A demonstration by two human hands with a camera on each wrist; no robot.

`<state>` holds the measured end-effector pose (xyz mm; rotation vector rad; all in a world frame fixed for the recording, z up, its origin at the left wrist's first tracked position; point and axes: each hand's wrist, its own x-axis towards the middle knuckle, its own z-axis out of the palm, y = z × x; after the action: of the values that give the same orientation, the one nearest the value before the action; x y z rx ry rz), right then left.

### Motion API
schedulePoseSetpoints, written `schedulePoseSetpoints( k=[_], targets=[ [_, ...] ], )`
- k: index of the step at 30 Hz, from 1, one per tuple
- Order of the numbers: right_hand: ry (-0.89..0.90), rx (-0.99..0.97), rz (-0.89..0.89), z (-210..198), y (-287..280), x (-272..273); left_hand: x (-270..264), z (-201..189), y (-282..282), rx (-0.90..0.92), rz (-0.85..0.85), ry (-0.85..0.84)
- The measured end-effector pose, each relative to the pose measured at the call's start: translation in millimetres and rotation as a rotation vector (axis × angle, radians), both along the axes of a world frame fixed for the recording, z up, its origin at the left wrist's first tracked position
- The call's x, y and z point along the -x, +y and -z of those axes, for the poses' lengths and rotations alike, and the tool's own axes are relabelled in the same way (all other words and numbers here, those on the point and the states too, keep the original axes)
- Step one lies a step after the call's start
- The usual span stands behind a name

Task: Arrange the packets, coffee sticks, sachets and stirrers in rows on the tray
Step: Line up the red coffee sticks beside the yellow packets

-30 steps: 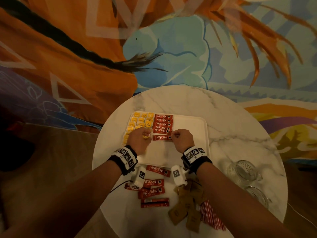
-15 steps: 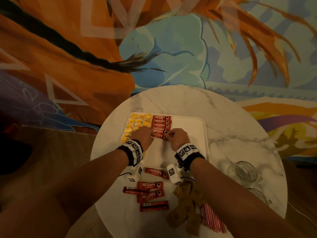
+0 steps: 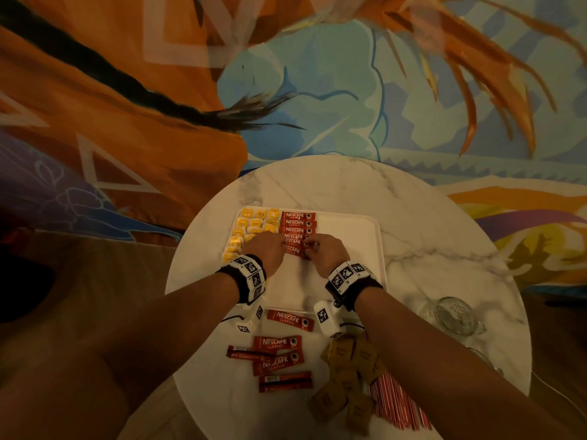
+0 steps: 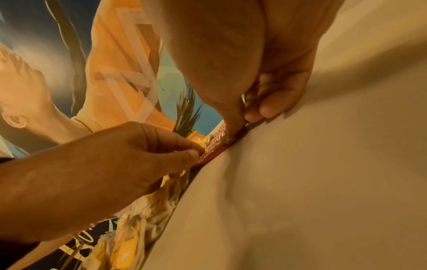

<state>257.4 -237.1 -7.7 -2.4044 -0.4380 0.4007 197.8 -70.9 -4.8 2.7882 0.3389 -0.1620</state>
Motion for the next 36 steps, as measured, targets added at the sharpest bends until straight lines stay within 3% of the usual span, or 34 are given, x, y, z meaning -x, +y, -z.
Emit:
schedulePoseSetpoints(
  k=[11, 26, 31, 36],
  targets=[
    [0.014, -0.033, -0.035, -3, -2, 0, -3, -1, 2, 0.001, -0.013, 0.025],
    [-0.007, 0.062, -0.045, -7, -4, 3, -1, -8, 3, 0.05, -0.034, -0.015],
    [0.005, 0.015, -0.108, -23, -12, 12, 17, -23, 1, 0.14, 0.062, -0.023],
    [0.019, 0.033, -0.296, -44, -30, 43, 61, -43, -7, 0.198, 0.224, 0.041]
  ],
)
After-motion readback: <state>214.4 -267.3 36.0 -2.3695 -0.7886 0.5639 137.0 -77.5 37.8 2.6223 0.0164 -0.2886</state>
